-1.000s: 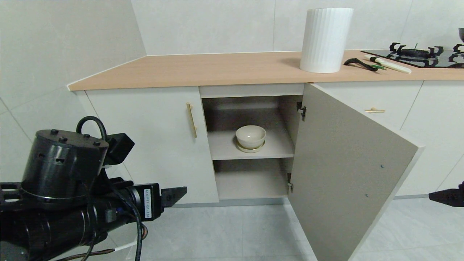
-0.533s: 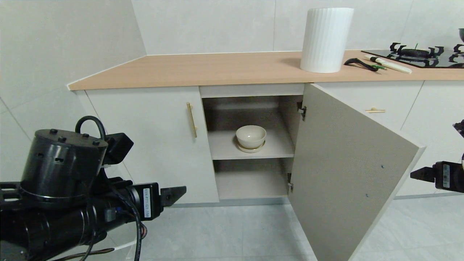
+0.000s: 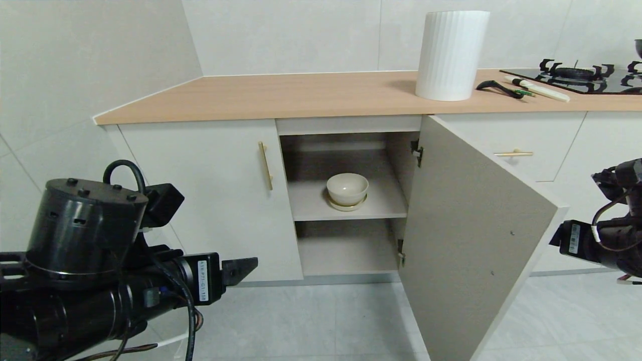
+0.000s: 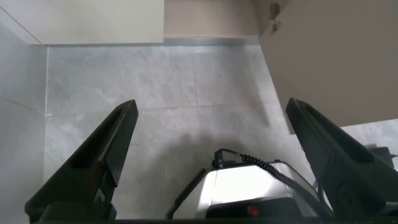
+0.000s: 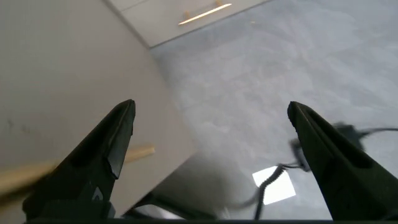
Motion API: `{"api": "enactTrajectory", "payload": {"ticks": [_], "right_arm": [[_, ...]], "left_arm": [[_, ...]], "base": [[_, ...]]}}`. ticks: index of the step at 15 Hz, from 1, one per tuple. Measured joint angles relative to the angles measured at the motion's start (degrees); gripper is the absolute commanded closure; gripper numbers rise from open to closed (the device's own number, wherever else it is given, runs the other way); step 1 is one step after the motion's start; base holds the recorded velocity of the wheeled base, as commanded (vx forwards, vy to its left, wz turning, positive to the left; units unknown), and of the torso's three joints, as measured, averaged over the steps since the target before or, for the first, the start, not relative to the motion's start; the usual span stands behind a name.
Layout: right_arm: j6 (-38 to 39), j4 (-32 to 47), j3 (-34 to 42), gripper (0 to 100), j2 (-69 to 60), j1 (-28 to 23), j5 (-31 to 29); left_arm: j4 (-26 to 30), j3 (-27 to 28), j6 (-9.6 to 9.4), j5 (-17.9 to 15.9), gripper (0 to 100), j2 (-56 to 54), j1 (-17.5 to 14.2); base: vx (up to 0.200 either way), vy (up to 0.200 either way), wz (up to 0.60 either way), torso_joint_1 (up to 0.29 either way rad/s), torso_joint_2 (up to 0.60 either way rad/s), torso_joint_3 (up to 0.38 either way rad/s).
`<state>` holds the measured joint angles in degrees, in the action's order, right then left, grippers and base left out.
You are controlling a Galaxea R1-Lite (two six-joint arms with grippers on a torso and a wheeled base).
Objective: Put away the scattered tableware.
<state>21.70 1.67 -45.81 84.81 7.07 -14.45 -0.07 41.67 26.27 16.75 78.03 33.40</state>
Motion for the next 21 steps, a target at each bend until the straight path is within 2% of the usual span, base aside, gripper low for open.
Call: {"api": "enactTrajectory", "payload": {"ticks": [4,10,12,15,16,18,21], "right_arm": [[3.3,-2.1,0.8,0,1.2,3.7,-0.1],[6.0,-7.4,0.1,0,4.6,14.2,0.2],[4.2,-8.1,-2.5,0,8.0,17.3,0.7],[0.4,-8.3,-8.6,0,13.3,20.8,4.0],[-1.6,-8.3,-11.2,0,15.5,21.7,5.5],[-3.9,-8.3,-15.7,0,19.3,22.6,8.0],[-4.2,-8.3,-19.6,0,23.5,22.9,11.4]], "left_arm": [[0.0,0.0,0.0,0.0,0,0.0,0.0],[0.0,0.1,-0.02,1.4,0,-0.7,-0.3],[0.0,0.2,-0.09,2.3,0,-0.9,-0.3],[-0.1,0.1,-1.62,2.8,0,-1.3,-0.3],[-0.1,0.1,-1.76,3.9,0,-1.4,-0.3],[-0.7,0.1,-1.76,5.6,0,-1.3,-0.4],[-1.4,0.0,-1.84,5.7,0,-1.1,-0.4]], "base": [[0.0,0.0,0.0,0.0,0.0,0.0],[0.0,0.0,0.0,0.0,0.0,0.0],[0.0,0.0,0.0,0.0,0.0,0.0],[0.0,0.0,0.0,0.0,0.0,0.0],[0.0,0.0,0.0,0.0,0.0,0.0],[0.0,0.0,0.0,0.0,0.0,0.0],[0.0,0.0,0.0,0.0,0.0,0.0]]}}
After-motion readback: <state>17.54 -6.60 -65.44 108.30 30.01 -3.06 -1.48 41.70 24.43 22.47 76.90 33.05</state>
